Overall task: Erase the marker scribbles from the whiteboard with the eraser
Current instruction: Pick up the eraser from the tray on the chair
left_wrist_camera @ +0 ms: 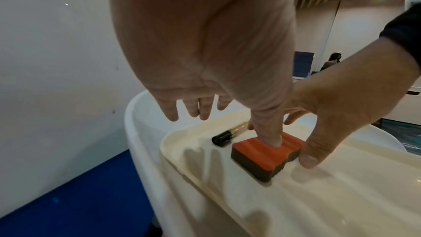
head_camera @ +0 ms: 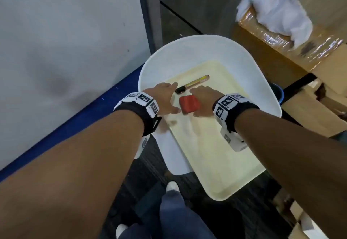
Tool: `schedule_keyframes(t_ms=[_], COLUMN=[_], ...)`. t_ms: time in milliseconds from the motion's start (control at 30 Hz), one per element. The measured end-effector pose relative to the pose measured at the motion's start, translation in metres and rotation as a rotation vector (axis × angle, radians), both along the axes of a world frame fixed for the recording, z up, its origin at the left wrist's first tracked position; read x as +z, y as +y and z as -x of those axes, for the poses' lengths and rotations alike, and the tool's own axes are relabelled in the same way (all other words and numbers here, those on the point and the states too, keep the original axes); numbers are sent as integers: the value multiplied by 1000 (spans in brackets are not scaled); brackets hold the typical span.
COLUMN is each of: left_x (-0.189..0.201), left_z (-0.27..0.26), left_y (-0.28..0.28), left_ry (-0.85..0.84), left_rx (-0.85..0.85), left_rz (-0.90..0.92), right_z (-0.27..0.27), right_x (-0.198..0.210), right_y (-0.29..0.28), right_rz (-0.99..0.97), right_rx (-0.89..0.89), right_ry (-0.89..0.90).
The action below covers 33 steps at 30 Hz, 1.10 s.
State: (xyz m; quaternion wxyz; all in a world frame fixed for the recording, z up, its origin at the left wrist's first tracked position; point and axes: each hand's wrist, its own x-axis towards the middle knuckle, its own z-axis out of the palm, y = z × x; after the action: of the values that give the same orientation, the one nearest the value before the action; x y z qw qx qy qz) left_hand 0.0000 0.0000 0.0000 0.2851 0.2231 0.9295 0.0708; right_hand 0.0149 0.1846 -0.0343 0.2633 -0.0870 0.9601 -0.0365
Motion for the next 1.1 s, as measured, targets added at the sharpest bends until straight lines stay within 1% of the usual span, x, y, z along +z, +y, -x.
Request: schedule_keyframes(t_ms=[133, 333, 433, 567, 667, 833, 1000, 1100], left_x=[-14, -35, -39, -34, -21, 16, 63, 91], left_z=[6, 11, 14, 17, 21, 31, 37, 32], left_y=[14, 33, 37, 38, 32, 10, -36, -69], left_ry=[-19, 12, 19, 48, 79, 177, 285, 357], left_rx=[-23, -29, -43, -42, -27, 39, 140, 191], left_rz=[3, -11, -12, -39, -75, -104, -114, -106], right_z=[2, 13, 17, 23, 30, 48, 66, 71], right_x=[-10, -22, -25, -16, 4, 53, 103, 128], right_y=[13, 20, 21, 19, 12, -10, -56, -88], right_rz=[-75, -116, -93, 6, 87, 106, 134, 163], right_rx=[56, 109, 103, 53, 27, 58, 153, 254], right_ry=[52, 116, 129, 96, 100, 174, 240, 265])
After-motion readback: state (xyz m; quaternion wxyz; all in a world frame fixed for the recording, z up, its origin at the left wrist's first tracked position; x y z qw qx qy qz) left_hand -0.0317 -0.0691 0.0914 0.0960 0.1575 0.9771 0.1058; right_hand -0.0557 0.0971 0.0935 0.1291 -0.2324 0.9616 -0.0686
